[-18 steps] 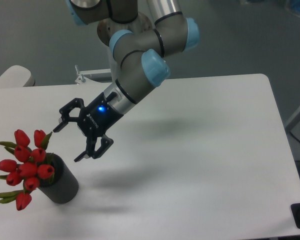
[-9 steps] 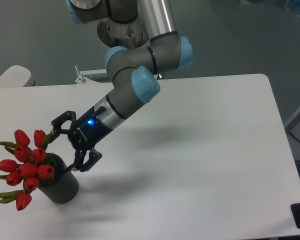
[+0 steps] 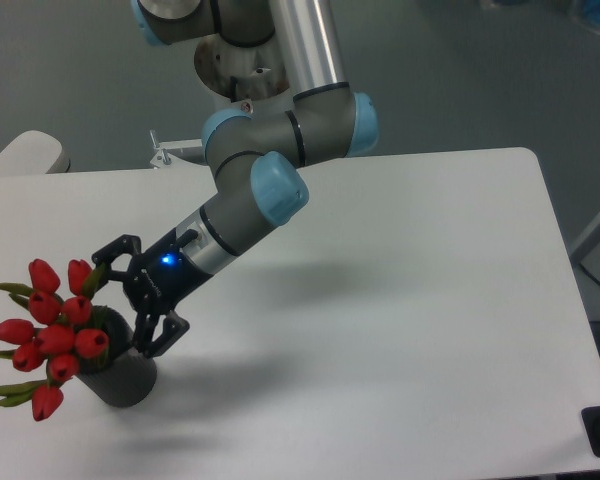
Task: Pick up the flowers from the vase
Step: 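Lower the open gripper around the tulip stems above the vase rim, then close the gripper on the bundle of tulip stems, then lift the gripped tulips up out of the grey vase, then carry the tulip bunch away from the vase over the table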
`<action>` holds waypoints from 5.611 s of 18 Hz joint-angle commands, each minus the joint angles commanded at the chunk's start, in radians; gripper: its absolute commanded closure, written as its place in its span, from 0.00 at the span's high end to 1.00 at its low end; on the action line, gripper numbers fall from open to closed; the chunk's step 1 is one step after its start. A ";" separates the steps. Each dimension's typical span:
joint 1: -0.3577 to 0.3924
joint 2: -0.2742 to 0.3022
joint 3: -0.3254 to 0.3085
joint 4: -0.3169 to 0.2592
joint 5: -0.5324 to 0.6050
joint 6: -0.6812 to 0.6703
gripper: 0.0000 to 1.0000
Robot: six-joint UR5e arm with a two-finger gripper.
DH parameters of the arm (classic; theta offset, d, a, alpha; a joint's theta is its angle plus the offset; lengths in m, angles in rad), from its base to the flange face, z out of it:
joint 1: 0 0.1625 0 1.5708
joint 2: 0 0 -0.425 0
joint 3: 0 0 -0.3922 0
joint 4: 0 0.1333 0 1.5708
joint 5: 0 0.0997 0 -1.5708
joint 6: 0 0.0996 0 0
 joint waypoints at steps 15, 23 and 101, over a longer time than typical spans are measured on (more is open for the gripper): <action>-0.029 -0.021 0.023 0.014 0.003 0.002 0.93; -0.032 -0.034 0.031 0.014 0.003 0.002 0.94; 0.302 0.008 0.327 0.012 -0.092 -0.348 0.41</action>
